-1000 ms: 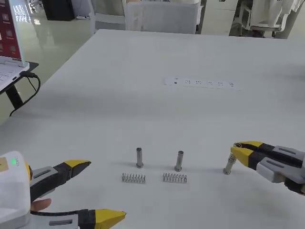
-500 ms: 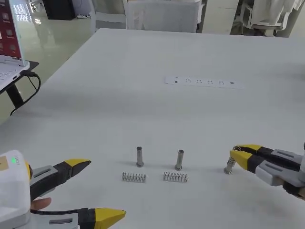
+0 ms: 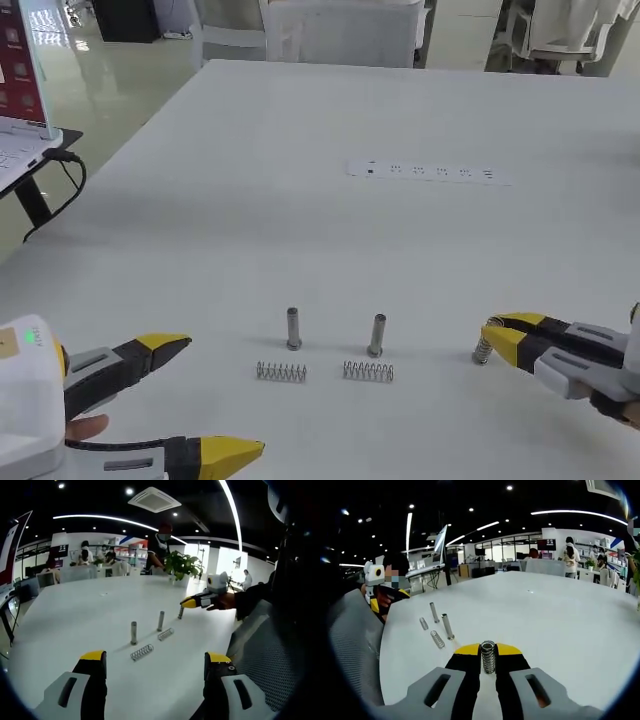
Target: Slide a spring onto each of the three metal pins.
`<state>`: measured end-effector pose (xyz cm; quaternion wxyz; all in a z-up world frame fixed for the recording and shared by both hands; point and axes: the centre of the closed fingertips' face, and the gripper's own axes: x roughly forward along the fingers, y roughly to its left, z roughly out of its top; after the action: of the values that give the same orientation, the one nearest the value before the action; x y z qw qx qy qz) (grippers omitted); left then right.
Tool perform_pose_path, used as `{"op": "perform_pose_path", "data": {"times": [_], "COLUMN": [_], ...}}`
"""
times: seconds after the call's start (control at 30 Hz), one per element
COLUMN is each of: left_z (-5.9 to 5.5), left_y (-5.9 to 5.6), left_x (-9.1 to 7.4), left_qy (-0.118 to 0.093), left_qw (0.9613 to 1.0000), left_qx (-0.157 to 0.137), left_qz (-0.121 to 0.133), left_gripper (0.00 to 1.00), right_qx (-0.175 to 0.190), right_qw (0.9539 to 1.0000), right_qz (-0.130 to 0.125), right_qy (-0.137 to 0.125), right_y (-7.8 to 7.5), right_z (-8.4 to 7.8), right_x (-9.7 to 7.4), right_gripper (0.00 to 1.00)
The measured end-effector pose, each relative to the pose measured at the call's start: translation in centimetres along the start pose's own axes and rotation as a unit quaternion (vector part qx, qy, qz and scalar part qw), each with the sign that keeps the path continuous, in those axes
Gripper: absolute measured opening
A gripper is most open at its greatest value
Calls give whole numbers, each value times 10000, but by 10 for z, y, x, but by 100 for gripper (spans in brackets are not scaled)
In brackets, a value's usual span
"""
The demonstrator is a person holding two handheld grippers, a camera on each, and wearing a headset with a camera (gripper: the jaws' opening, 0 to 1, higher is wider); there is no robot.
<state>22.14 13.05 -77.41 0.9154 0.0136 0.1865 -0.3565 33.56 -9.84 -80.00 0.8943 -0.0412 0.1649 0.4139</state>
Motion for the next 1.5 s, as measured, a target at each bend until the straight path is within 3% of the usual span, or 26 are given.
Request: {"op": "perform_pose_path", "data": {"times": [0.63, 0.83, 1.5], "left_z": [0, 1, 2], "left_y": [-1, -1, -1], "left_x": [1, 1, 2], "left_qy": [14, -2, -44], "left_qw": [10000, 10000, 10000], "left_qx": [0, 10, -5], "left_qz": [-37, -26, -38], "left_gripper": [76, 76, 76], "right_qx": [34, -2, 215], "right_qw": [9999, 9997, 9986], "right_qz": [-5, -11, -56], "right_qy": [106, 251, 486], "right_y": [-3, -3, -4], "right_z": [-8, -11, -27], "right_x": [1, 1, -5], "right_gripper": [9, 9, 20]}}
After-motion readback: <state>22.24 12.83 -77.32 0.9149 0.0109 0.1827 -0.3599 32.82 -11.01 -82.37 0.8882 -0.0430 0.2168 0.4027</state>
